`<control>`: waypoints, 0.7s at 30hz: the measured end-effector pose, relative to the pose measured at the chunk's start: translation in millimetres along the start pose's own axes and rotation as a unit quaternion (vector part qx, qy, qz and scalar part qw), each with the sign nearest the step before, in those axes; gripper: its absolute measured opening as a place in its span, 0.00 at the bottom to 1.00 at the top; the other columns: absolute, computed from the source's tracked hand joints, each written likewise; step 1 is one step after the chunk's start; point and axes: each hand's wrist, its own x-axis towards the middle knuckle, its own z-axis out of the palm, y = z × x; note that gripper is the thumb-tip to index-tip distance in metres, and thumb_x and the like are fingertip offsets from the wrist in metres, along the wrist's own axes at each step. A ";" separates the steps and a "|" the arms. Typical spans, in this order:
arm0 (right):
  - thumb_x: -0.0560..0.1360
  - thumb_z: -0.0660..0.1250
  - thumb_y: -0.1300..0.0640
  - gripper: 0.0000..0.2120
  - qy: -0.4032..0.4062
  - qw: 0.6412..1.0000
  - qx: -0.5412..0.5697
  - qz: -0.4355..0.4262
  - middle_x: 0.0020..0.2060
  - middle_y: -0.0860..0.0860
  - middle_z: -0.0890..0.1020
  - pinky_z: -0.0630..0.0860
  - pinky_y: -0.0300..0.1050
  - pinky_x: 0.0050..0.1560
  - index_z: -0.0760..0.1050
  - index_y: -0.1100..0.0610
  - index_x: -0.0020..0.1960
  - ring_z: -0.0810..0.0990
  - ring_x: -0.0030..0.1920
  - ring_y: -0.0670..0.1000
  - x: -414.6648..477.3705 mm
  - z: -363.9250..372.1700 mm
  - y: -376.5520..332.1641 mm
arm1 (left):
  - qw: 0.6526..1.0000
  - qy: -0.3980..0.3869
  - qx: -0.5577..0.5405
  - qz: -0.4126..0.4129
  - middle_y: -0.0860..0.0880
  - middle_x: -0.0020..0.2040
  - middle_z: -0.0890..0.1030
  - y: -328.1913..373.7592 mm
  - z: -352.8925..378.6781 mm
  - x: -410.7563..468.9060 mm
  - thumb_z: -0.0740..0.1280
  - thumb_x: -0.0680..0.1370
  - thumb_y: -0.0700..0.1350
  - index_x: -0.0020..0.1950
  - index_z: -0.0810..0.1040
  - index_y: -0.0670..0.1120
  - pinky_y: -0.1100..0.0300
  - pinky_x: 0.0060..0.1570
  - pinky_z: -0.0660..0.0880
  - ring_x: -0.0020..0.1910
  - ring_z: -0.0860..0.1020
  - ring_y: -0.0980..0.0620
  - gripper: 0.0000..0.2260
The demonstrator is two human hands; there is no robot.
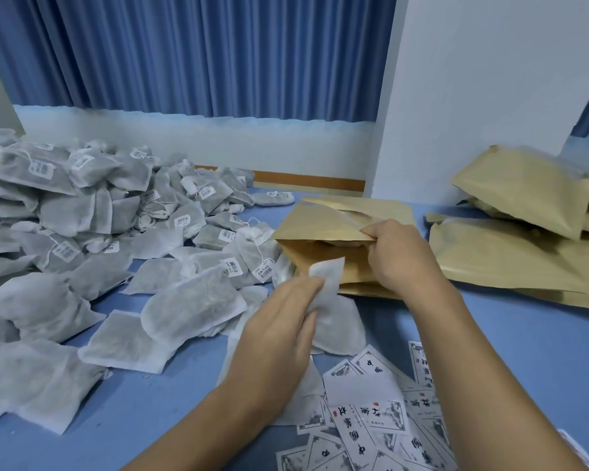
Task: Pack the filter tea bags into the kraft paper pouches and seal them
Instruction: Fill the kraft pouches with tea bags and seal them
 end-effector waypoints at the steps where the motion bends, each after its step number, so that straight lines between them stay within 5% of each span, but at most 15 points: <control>1: 0.78 0.57 0.64 0.21 -0.001 1.000 -0.001 -0.004 0.52 0.56 0.80 0.75 0.46 0.45 0.79 0.47 0.62 0.77 0.48 0.59 0.2 -0.6 -1.1 | 0.999 0.031 -0.001 0.040 0.47 0.60 0.81 0.8 3.1 7.3 0.69 0.77 0.31 0.63 0.80 0.41 0.69 0.63 0.68 0.61 0.77 0.53 0.15; 5: 0.76 0.57 0.65 0.20 -0.010 1.000 0.006 -0.023 0.51 0.56 0.81 0.77 0.48 0.49 0.81 0.46 0.56 0.78 0.49 0.61 -2.3 -4.0 -5.0 | 0.999 0.015 -0.041 0.004 0.47 0.54 0.82 7.1 29.2 54.5 0.64 0.77 0.33 0.57 0.81 0.42 0.63 0.53 0.72 0.54 0.77 0.52 0.12; 8: 0.75 0.59 0.65 0.16 -0.006 0.999 0.034 -0.041 0.45 0.57 0.80 0.79 0.50 0.47 0.81 0.48 0.48 0.78 0.45 0.61 -3.4 -5.9 -7.6 | 0.979 -0.038 -0.038 -0.197 0.42 0.53 0.82 -1.1 59.6 98.0 0.63 0.77 0.35 0.54 0.80 0.40 0.55 0.53 0.74 0.54 0.79 0.43 0.09; 10: 0.75 0.59 0.66 0.15 0.001 0.999 0.030 -0.045 0.42 0.56 0.79 0.77 0.48 0.43 0.80 0.49 0.46 0.77 0.43 0.60 -2.4 -6.1 -10.1 | 0.953 -0.092 -0.035 -0.285 0.40 0.62 0.79 -3.9 73.3 125.3 0.61 0.81 0.38 0.64 0.77 0.40 0.55 0.62 0.71 0.63 0.76 0.41 0.13; 12: 0.76 0.58 0.65 0.16 0.006 0.999 0.018 -0.034 0.45 0.56 0.79 0.76 0.47 0.43 0.80 0.48 0.50 0.77 0.44 0.60 -3.2 -3.1 -9.9 | 0.948 -0.161 -0.028 -0.274 0.41 0.69 0.74 -3.1 85.6 140.5 0.59 0.84 0.43 0.71 0.72 0.43 0.54 0.70 0.66 0.69 0.71 0.42 0.15; 15: 0.76 0.57 0.63 0.17 0.032 0.999 -0.001 -0.017 0.48 0.56 0.81 0.73 0.47 0.43 0.80 0.49 0.54 0.77 0.46 0.60 -3.6 1.4 -4.2 | 0.943 -0.263 0.060 -0.196 0.41 0.65 0.76 6.6 93.4 126.6 0.62 0.81 0.44 0.62 0.74 0.45 0.47 0.64 0.72 0.64 0.73 0.39 0.11; 18: 0.74 0.57 0.63 0.17 0.023 1.000 -0.003 -0.012 0.48 0.56 0.81 0.73 0.47 0.43 0.81 0.50 0.52 0.77 0.47 0.61 -3.2 0.5 1.6 | 0.938 -0.256 0.227 -0.059 0.36 0.74 0.63 16.5 86.5 78.6 0.59 0.80 0.47 0.73 0.65 0.45 0.44 0.72 0.61 0.72 0.62 0.35 0.22; 21: 0.70 0.57 0.66 0.18 -0.001 1.000 0.000 -0.004 0.46 0.57 0.80 0.74 0.47 0.43 0.81 0.51 0.49 0.77 0.48 0.62 -3.0 1.1 2.8 | 0.937 -0.261 0.234 0.007 0.33 0.79 0.54 21.6 64.8 21.9 0.58 0.82 0.52 0.81 0.54 0.46 0.45 0.76 0.56 0.78 0.54 0.37 0.29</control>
